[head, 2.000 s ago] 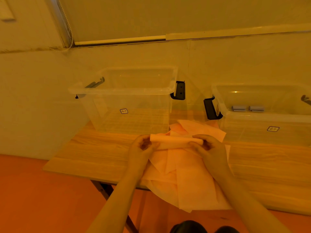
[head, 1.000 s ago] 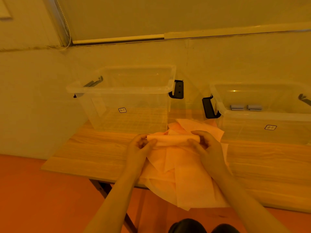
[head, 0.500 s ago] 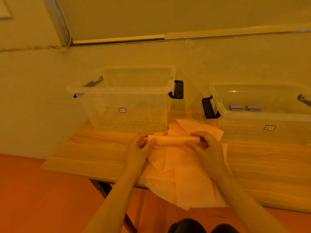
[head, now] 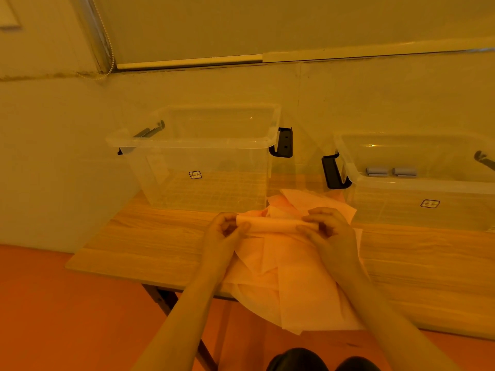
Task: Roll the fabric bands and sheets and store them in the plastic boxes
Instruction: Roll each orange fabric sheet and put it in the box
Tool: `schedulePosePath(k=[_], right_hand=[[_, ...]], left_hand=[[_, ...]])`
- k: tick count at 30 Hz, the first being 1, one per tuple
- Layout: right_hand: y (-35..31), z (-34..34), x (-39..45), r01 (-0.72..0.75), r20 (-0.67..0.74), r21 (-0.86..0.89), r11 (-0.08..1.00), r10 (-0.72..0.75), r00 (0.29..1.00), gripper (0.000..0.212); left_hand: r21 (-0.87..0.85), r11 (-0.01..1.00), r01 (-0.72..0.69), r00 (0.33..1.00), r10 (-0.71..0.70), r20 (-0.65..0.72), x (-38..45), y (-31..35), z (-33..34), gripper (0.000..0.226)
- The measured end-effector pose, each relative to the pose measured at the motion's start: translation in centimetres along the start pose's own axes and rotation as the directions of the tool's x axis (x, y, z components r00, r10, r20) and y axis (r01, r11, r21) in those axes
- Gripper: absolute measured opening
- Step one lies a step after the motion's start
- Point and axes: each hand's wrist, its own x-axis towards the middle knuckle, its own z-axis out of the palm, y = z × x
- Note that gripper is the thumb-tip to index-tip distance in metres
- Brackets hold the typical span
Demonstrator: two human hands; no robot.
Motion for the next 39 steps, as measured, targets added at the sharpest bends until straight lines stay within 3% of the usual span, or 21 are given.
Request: schedulePosePath(k=[6, 13, 22, 34, 39], right_hand=[[-0.4, 0.0, -0.1, -0.018, 0.033, 0.005, 1.0, 0.018, 0.999, 0.033], [-0.7, -0.1, -0.3, -0.07, 0.039, 0.064, 0.996, 0.067, 0.997, 0.027], [-0.7, 0.0, -0.3, -0.051, 0.037, 0.075, 0.996, 0.049, 0.998, 0.021], [-0.7, -0.2, -0.4, -0.049, 0.075, 0.035, 0.998, 0.046, 0.996, 0.032], [-1.2, -0.2, -0.3, -0.091, 0.066, 0.052, 0.995, 0.087, 0.994, 0.028]], left_hand=[[0.027, 0.999, -0.043, 0.999, 0.042, 0.03, -0.3, 0.2, -0.1, 0.025], [0.035, 0.999, -0.017, 0.998, 0.016, 0.053, -0.1, 0.2, 0.0, 0.031], [0.025, 0.999, -0.036, 0.997, 0.034, 0.076, -0.3, 0.3, -0.1, 0.019], [0.049, 0.997, -0.051, 0.998, 0.049, 0.032, -0.4, 0.4, -0.1, 0.011], [0.01, 1.0, 0.022, 0.998, -0.022, 0.051, -0.4, 0.7, 0.2, 0.025]])
